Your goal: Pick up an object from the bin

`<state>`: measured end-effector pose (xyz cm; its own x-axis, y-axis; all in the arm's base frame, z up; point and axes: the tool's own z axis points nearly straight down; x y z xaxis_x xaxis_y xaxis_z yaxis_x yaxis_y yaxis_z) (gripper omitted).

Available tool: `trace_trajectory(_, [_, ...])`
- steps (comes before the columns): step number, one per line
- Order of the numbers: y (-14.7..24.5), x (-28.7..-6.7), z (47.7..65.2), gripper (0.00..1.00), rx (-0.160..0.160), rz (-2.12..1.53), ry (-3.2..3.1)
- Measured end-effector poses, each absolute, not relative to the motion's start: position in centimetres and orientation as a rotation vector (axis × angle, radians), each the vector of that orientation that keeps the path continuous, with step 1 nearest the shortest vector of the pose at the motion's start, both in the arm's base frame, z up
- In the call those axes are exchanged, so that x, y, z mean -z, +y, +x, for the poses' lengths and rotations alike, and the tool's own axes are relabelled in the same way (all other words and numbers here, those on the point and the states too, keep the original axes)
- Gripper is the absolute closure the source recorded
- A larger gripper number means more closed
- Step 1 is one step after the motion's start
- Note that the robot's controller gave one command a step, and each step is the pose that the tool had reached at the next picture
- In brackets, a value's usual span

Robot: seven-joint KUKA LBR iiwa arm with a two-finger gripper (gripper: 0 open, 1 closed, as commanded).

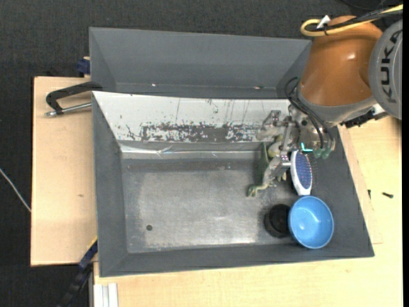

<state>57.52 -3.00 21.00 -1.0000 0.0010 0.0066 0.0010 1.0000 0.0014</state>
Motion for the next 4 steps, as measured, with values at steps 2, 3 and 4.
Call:
trace_trajectory(2, [-8.9, -10.2, 58.2, 0.00, -0.008, 1.466, -2.787])
trace_trajectory(3, [-0.4, -10.6, 60.3, 0.00, -0.002, 2.218, -2.236])
trace_trajectory(4, [-5.8, -8.1, 59.6, 0.00, 0.014, 2.584, -1.788])
